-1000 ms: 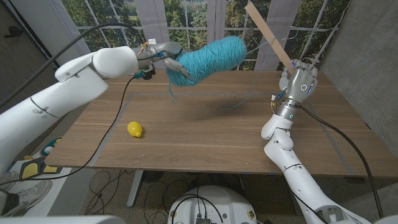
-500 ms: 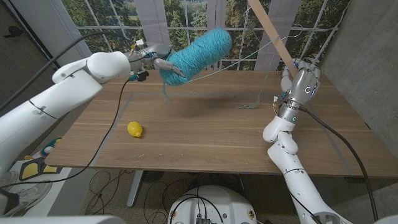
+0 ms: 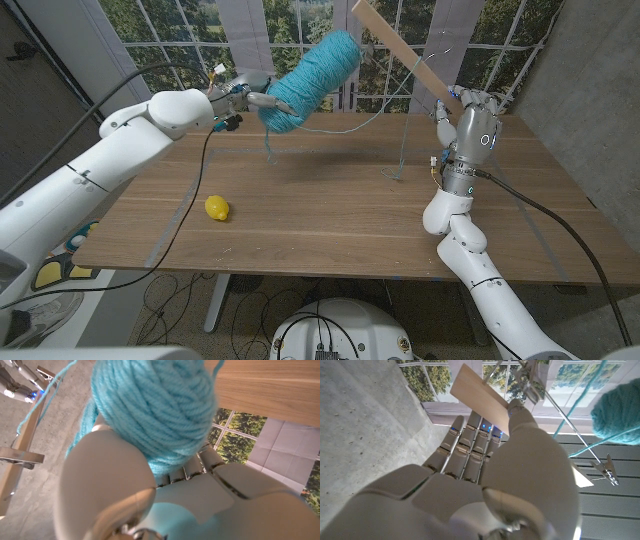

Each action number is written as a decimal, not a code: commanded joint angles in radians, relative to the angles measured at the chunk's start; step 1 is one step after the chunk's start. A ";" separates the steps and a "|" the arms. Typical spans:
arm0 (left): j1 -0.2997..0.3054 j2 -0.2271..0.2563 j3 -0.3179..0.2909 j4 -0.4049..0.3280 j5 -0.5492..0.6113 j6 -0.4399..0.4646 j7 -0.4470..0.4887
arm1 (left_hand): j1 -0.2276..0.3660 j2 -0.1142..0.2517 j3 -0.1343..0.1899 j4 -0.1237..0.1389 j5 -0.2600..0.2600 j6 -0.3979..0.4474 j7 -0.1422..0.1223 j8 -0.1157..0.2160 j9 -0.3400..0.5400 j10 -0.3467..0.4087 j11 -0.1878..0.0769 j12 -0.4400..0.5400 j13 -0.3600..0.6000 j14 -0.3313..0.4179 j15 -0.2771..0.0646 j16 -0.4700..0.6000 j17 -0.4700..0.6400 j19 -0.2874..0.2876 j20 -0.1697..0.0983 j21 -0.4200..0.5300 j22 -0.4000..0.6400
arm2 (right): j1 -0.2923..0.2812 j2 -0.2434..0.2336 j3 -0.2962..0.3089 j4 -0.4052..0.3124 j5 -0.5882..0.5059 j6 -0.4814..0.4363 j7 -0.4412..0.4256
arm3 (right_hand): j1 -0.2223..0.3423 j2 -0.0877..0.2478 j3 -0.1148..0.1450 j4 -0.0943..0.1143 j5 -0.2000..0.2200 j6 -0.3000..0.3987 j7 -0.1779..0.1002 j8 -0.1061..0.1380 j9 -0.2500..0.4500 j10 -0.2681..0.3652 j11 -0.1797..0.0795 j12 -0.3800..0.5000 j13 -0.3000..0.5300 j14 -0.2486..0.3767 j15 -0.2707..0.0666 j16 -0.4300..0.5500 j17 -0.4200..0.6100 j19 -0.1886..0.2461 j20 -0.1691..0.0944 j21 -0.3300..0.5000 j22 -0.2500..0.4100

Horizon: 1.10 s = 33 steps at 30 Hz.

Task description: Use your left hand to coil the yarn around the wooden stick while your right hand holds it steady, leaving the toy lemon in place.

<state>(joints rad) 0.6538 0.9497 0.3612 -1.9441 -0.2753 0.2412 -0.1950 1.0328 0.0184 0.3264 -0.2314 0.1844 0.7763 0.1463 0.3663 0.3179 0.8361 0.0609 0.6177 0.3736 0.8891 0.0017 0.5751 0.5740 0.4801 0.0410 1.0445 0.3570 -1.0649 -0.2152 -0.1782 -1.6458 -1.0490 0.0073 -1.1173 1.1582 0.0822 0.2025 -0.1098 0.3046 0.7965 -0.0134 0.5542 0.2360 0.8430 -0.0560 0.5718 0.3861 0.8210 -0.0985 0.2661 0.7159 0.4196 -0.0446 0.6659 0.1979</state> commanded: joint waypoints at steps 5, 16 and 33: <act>-0.049 -0.068 0.029 0.065 -0.079 -0.050 0.019 | 0.146 0.148 0.120 0.105 0.002 0.155 -0.070 0.000 0.008 0.176 -0.166 0.002 0.202 0.133 -0.190 -0.011 -0.001 -0.011 0.002 0.018 0.000 | -0.008 -0.147 -0.140 -0.033 -0.036 -0.041 0.000 | 0.041 0.061 -0.006 0.003 0.001 0.142 -0.149 0.028 0.075 0.071 -0.078 0.001 0.031 -0.006 -0.127 -0.004 0.003 0.005 -0.054 0.009 0.002; -0.076 -0.071 0.032 0.043 -0.096 -0.026 0.037 | 0.142 0.147 0.128 0.105 0.002 0.156 -0.068 -0.004 0.013 0.174 -0.163 -0.002 0.205 0.131 -0.190 -0.026 -0.010 -0.023 0.008 0.032 -0.005 | -0.003 -0.198 -0.196 -0.015 -0.087 -0.090 0.000 | 0.044 0.060 -0.011 0.002 0.001 0.146 -0.161 0.027 0.072 0.073 -0.090 0.000 0.036 -0.013 -0.130 -0.010 0.002 0.001 -0.060 0.013 0.002; -0.171 -0.015 0.049 -0.061 -0.081 0.114 -0.005 | 0.138 0.144 0.139 0.102 0.002 0.160 -0.069 -0.010 0.018 0.176 -0.165 -0.004 0.213 0.138 -0.192 -0.045 -0.023 -0.030 0.012 0.054 -0.016 | 0.016 -0.233 -0.245 0.023 -0.114 -0.131 0.000 | 0.055 0.058 -0.017 -0.002 0.003 0.151 -0.167 0.025 0.067 0.075 -0.097 -0.007 0.037 -0.014 -0.133 -0.010 0.004 -0.002 -0.068 0.020 0.001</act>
<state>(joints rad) 0.5388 0.9026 0.4006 -1.9450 -0.3632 0.2603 -0.1767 1.0363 0.0150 0.3417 -0.2467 0.1817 0.7834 0.1466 0.3518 0.3324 0.8360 0.0609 0.6106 0.3764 0.8999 -0.0017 0.5309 0.5508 0.4569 0.0535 1.0912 0.3393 -1.0572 -0.4223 -0.3914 -1.6444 -1.1513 -0.0939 -1.1169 1.1581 0.0823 0.1877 -0.1117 0.3041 0.7963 -0.0312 0.5794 0.2360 0.8323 -0.0667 0.5604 0.4213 0.8141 -0.0948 0.2584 0.7158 0.4197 -0.0446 0.6814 0.1977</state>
